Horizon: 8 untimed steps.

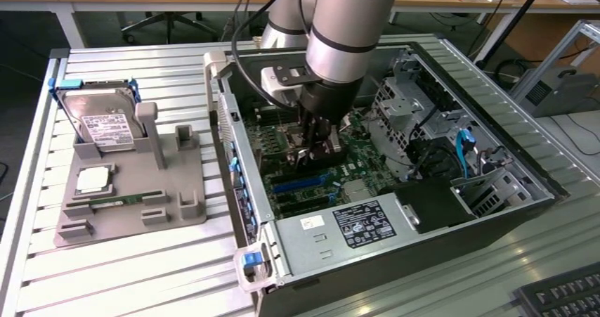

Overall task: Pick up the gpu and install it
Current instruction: 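Insert the gpu into the slot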

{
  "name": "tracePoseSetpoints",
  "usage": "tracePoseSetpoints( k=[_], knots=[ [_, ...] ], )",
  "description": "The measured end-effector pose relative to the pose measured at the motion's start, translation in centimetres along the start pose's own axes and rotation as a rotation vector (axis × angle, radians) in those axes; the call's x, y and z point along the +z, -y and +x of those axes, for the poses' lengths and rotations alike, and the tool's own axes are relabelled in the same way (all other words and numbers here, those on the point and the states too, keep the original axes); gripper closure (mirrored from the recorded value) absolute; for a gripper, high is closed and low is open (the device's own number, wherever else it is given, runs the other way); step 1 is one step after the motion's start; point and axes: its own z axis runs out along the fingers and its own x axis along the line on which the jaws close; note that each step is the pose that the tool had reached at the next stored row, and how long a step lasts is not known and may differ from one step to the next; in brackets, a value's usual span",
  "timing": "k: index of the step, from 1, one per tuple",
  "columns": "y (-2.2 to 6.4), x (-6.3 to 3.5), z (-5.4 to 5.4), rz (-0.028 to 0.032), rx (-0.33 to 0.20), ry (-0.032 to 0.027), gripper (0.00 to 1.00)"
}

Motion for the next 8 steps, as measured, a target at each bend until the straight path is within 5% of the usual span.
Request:
tracePoseSetpoints(
  k=[8],
  knots=[
    [0.15, 0.02, 0.70, 0.0000, 0.000, 0.0000, 0.73]
  ],
)
